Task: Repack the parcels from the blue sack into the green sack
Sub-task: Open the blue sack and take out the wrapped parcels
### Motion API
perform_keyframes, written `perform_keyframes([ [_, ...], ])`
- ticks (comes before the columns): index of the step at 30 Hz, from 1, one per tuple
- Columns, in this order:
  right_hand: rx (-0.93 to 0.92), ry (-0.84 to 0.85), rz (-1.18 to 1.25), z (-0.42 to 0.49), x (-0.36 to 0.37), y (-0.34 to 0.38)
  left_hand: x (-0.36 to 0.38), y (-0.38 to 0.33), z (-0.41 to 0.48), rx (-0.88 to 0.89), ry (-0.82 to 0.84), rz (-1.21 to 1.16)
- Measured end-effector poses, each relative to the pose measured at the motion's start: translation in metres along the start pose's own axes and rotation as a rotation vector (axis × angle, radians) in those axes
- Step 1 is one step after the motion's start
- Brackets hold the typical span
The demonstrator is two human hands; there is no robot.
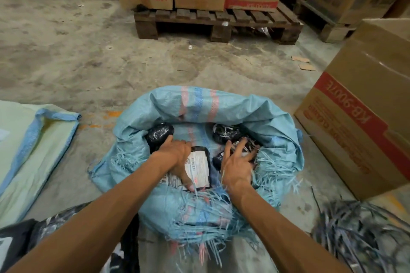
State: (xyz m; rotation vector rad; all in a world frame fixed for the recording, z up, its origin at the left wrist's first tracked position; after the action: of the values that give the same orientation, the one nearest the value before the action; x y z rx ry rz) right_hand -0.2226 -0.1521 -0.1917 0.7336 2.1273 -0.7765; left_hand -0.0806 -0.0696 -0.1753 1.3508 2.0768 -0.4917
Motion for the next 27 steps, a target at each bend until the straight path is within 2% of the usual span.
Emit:
perform_keyframes([
  [4,-0.002,-0.048,-0.023,-0.004,-0.01,0.002,-0.006,-0.003,0.0,-0.02,-0.055,0.023],
  [6,-0.008,-0.033,0.07,-0.004,-0.016,-0.007,-0.007,-0.005,-0.002,-0.03,-0.065,0.026],
  [11,-0.154,-0.126,0.637,-0.014,-0.054,-0.055,-0.013,0.005,-0.002,0.017,-0.121,-0.251],
  [15,-0.145,-0.059,0.905,-0.013,-0.081,-0.088,-0.02,0.004,-0.009,0.106,-0.147,-0.179],
  [18,-0.296,0.011,1.186,-0.023,-0.095,-0.098,-0.024,-0.001,-0.022,0.184,-0.154,-0.251],
  [20,-0.399,0.036,1.352,-0.035,-0.104,-0.103,-0.027,0.0,-0.033,0.191,-0.23,-0.346],
  [22,-0.489,0.08,1.47,-0.047,-0.112,-0.106,-0.032,0.009,-0.044,0.158,-0.381,-0.501],
  [24,-0.597,0.14,1.535,-0.055,-0.124,-0.107,-0.038,0.019,-0.057,0.121,-0.529,-0.711],
  [27,-0.761,0.09,1.564,-0.073,-0.156,-0.114,-0.047,0.032,-0.084,0.12,-0.689,-0.937],
])
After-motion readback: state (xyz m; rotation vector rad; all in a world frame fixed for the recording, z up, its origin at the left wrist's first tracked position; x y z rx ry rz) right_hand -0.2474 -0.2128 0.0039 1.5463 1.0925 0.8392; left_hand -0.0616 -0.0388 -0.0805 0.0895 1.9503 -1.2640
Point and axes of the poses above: each hand's wrist, its own z-axis towards the middle knuckle, its own x-axis out of the palm, y = z × x, the point moved 3 cm from there along z, towards the middle knuckle, and after that the axes turned 15 degrees about y, right-handed, at the moved point
